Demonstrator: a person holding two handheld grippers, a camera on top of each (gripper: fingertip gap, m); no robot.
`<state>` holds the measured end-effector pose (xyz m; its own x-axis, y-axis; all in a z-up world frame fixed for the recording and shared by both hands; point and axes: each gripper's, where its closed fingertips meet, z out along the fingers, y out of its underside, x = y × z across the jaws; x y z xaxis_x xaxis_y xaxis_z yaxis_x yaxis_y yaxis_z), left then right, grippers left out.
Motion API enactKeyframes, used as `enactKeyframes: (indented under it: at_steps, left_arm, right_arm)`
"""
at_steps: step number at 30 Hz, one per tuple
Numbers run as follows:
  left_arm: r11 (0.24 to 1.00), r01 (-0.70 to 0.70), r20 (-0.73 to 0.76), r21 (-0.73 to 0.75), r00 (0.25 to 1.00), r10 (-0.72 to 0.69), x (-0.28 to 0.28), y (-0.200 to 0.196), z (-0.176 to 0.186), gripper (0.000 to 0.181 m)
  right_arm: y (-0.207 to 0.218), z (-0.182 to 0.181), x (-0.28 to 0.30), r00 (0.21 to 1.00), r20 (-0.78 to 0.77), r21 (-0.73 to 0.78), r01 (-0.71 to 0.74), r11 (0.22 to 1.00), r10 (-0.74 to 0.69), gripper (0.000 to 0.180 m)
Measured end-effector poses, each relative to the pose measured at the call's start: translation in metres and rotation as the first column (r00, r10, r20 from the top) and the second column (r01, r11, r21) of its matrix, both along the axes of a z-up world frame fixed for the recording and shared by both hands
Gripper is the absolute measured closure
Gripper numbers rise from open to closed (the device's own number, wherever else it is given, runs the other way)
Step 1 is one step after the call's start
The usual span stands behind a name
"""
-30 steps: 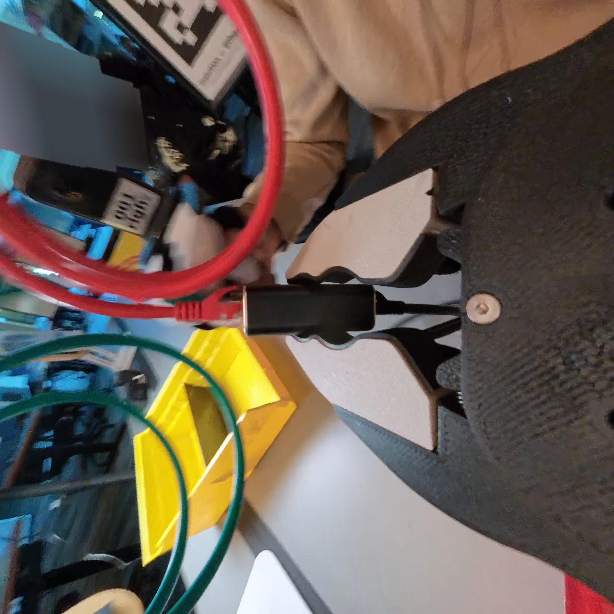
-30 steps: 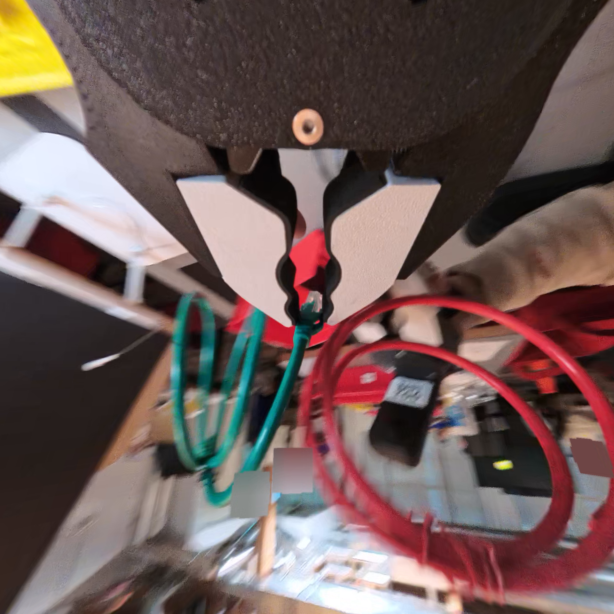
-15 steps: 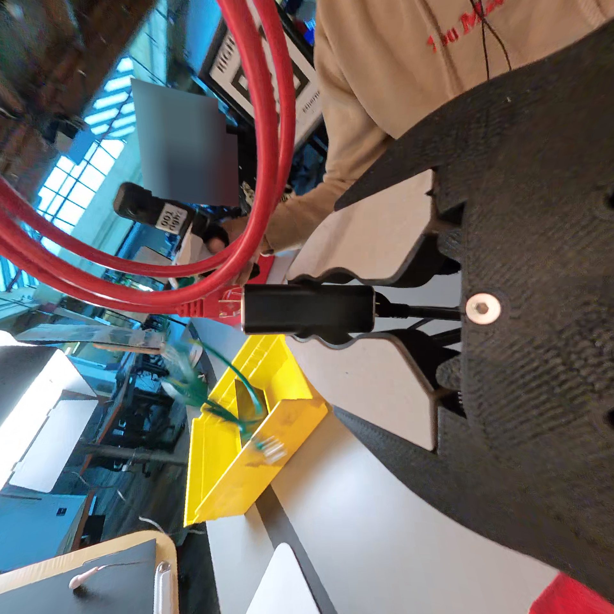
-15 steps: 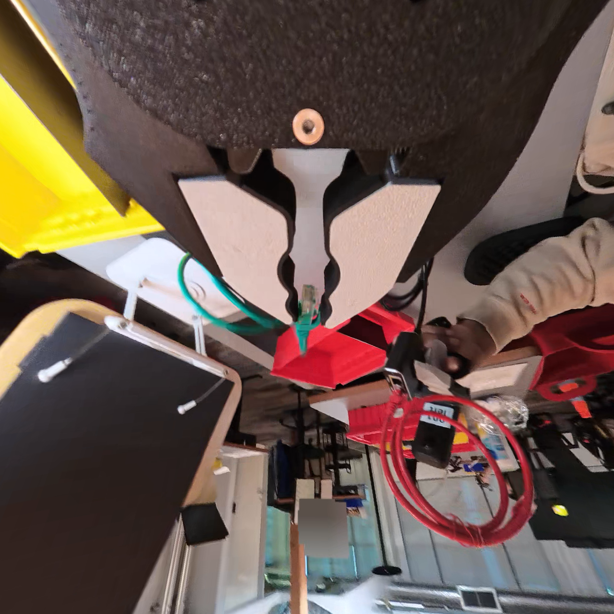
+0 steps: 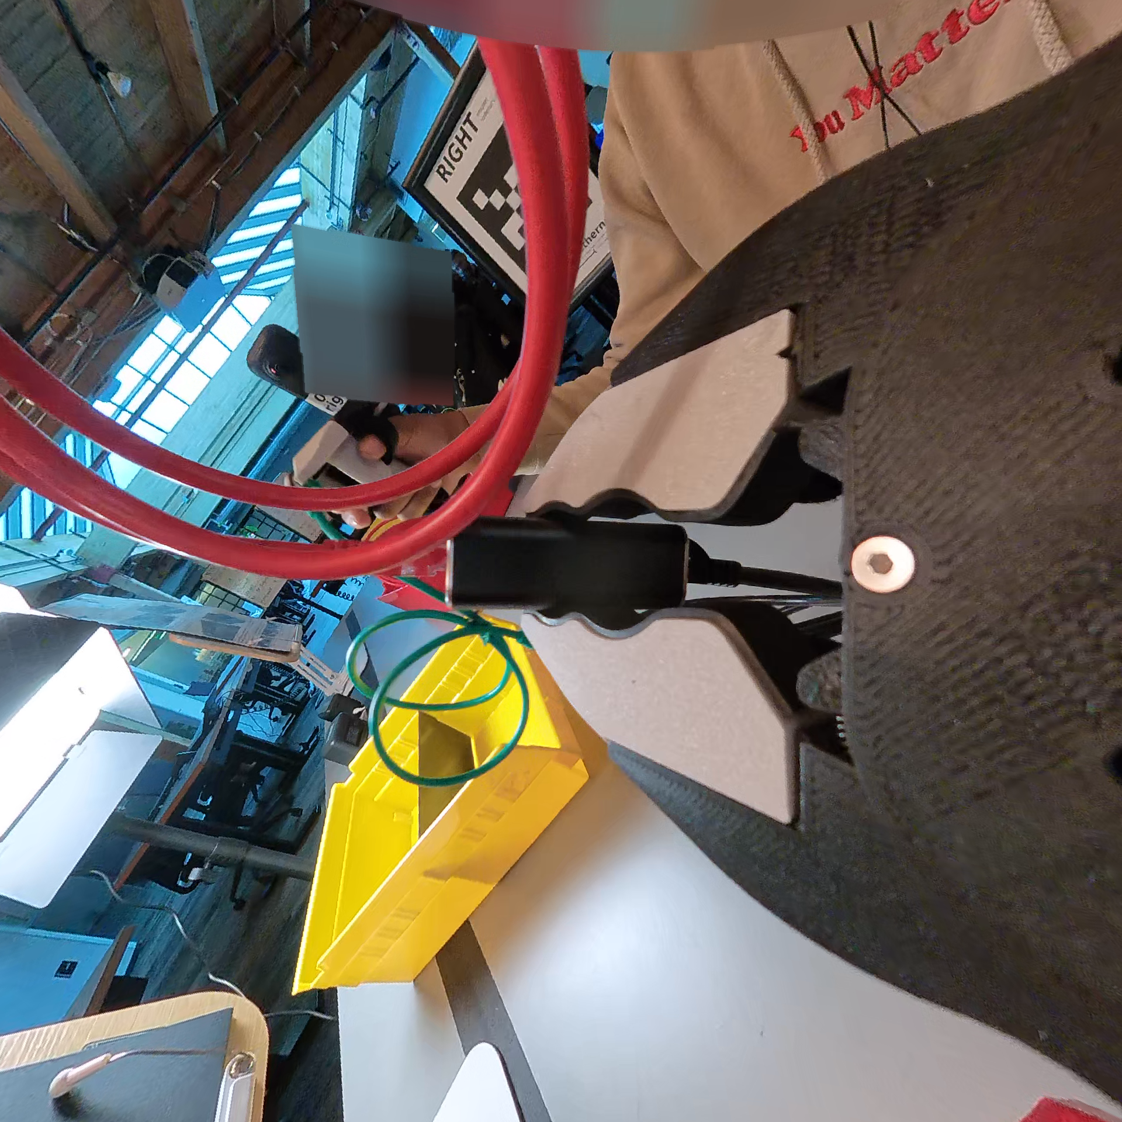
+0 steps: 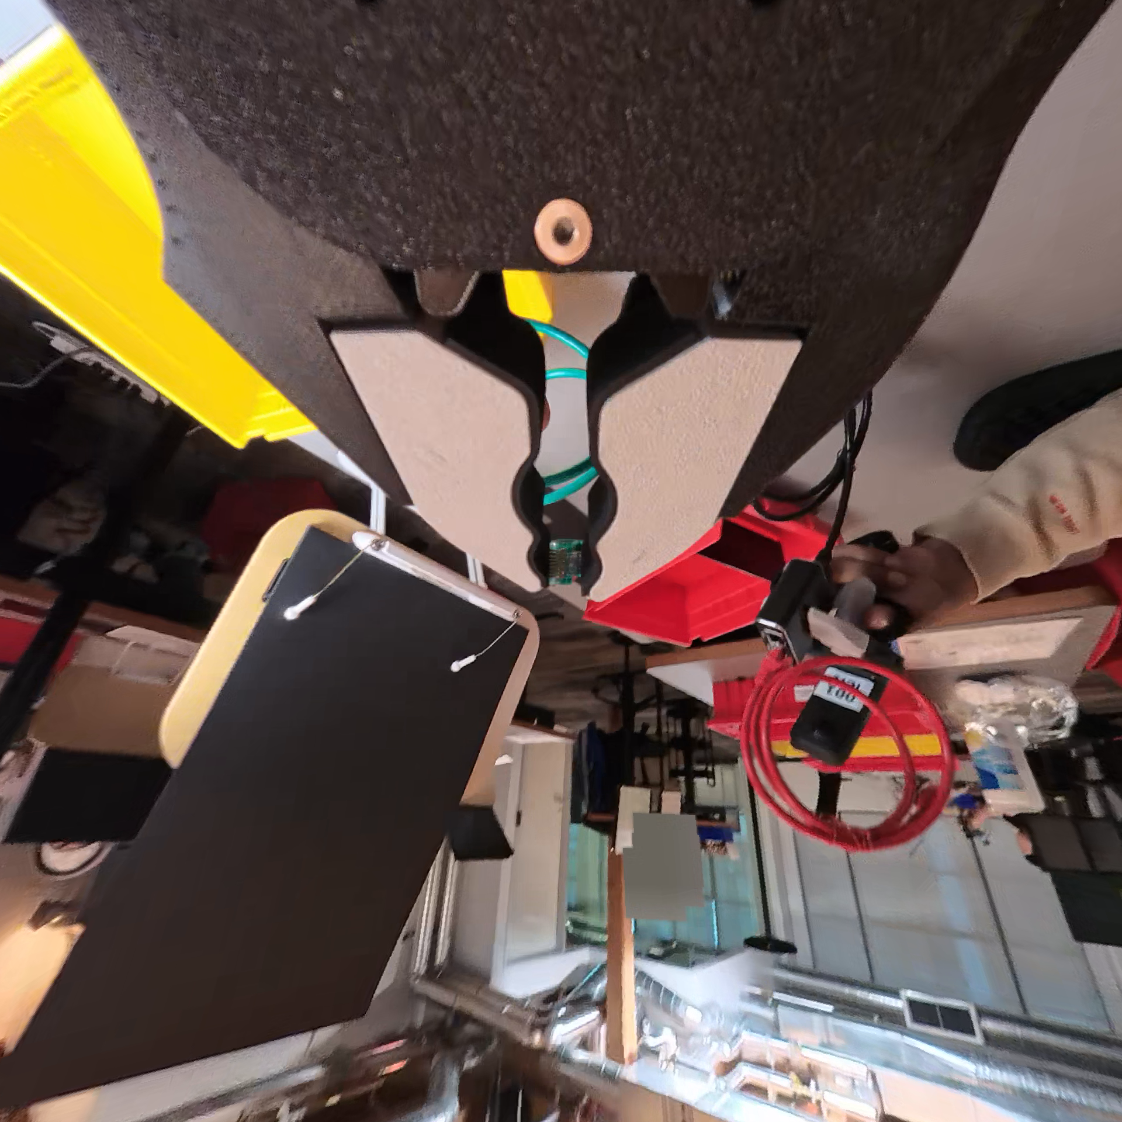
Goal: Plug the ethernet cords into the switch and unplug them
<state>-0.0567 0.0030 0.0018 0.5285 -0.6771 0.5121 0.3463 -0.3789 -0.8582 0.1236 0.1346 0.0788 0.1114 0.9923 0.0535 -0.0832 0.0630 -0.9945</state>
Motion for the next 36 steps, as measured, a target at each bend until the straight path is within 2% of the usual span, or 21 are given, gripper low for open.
enactKeyframes:
  at_steps: [3, 6, 9, 14, 16, 20, 22, 26, 30, 34, 36]
  left_arm:
    - [1.000, 0.013, -0.009, -0.005, 1.000, -0.013, 0.003, -0.001, -0.002, 0.156]
    - [1.000, 0.022, -0.011, -0.007, 1.000, -0.022, 0.006, -0.001, -0.002, 0.156]
    - [1.000, 0.022, -0.013, -0.007, 1.000, -0.022, 0.006, -0.001, -0.003, 0.156]
    - [1.000, 0.023, -0.006, -0.018, 1.000, -0.023, 0.006, 0.000, -0.005, 0.156]
    - [0.999, 0.031, -0.008, -0.022, 0.999, -0.032, 0.007, 0.000, -0.007, 0.156]
    - [0.999, 0.039, -0.012, -0.031, 0.999, -0.040, 0.009, 0.001, -0.009, 0.156]
    - [0.999, 0.037, -0.013, -0.034, 0.999, -0.037, 0.009, 0.002, -0.010, 0.156]
    - [0.999, 0.031, -0.011, -0.036, 0.999, -0.032, 0.007, 0.003, -0.011, 0.156]
    - [0.999, 0.030, -0.008, -0.040, 0.999, -0.031, 0.007, 0.003, -0.012, 0.156]
    - [0.998, 0.034, -0.015, -0.043, 0.999, -0.034, 0.010, 0.004, -0.014, 0.156]
    - [0.998, 0.034, -0.016, -0.047, 0.999, -0.035, 0.010, 0.004, -0.015, 0.156]
  right_arm:
    - [0.012, 0.004, 0.009, 0.998, -0.039, -0.024, 0.053, 0.998, -0.054, 0.171]
    - [0.032, -0.002, 0.014, 0.986, -0.026, -0.010, 0.165, 0.986, -0.165, 0.171]
    - [0.042, -0.011, 0.013, 0.984, -0.001, -0.069, 0.180, 0.981, -0.181, 0.171]
    - [0.086, -0.069, 0.003, 0.946, 0.169, -0.132, 0.299, 0.945, -0.276, 0.170]
    - [0.099, -0.098, -0.005, 0.931, 0.244, -0.184, 0.320, 0.929, -0.272, 0.170]
    - [0.126, -0.139, -0.009, 0.839, 0.378, -0.091, 0.455, 0.886, -0.392, 0.162]
    - [0.131, -0.141, -0.007, 0.809, 0.393, -0.045, 0.492, 0.869, -0.437, 0.155]
    - [0.123, -0.116, -0.002, 0.804, 0.352, 0.027, 0.503, 0.864, -0.479, 0.149]
    - [0.120, -0.100, 0.007, 0.759, 0.353, 0.104, 0.549, 0.829, -0.547, 0.144]
    - [0.103, -0.111, -0.007, 0.790, 0.429, 0.086, 0.448, 0.890, -0.439, 0.146]
    - [0.097, -0.131, -0.016, 0.764, 0.512, 0.094, 0.403, 0.910, -0.391, 0.146]
